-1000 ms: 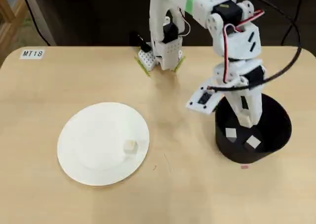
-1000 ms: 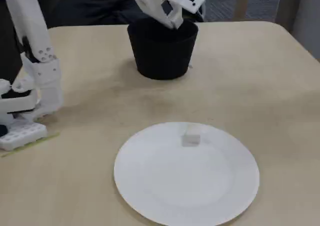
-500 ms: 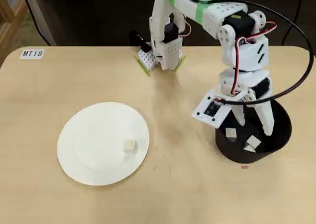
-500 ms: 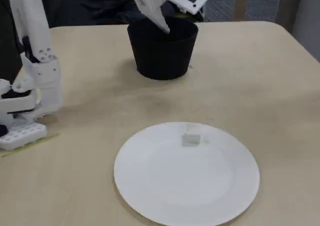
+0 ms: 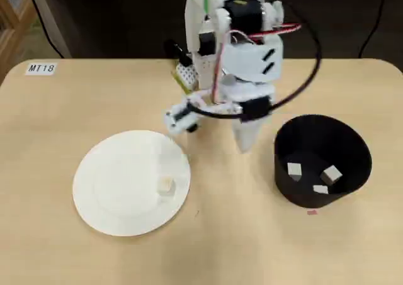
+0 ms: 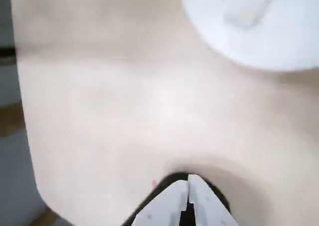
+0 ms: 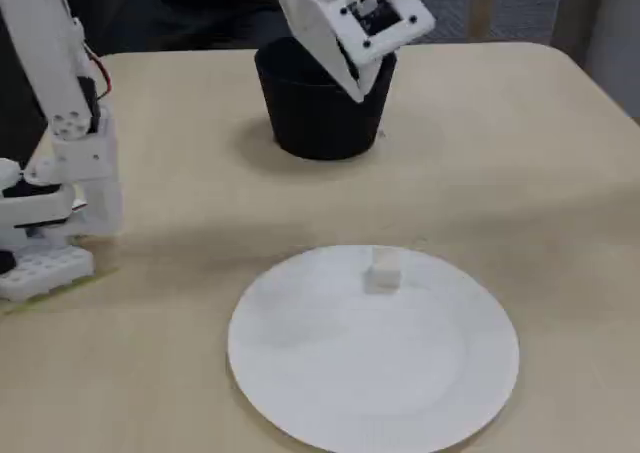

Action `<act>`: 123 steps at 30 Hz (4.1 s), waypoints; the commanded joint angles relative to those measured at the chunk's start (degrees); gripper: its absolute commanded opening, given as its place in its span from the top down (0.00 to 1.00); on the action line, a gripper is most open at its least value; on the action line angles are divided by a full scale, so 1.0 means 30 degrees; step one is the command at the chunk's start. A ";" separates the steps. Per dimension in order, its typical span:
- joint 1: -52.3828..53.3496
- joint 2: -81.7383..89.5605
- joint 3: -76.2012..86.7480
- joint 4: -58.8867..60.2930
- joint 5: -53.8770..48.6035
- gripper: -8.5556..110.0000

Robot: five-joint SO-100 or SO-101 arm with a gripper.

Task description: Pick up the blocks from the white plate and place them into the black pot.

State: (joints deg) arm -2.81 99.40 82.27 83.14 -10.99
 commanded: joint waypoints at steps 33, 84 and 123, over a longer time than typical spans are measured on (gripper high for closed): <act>0.4600 -0.2607 0.5332 -0.6270 0.2109 0.74; 0.5742 -0.7529 0.3545 -0.8350 0.1904 0.95; -0.9580 0.7559 1.6787 -2.2793 0.3721 0.95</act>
State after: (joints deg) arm -30.76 121.38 130.69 18.90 -0.18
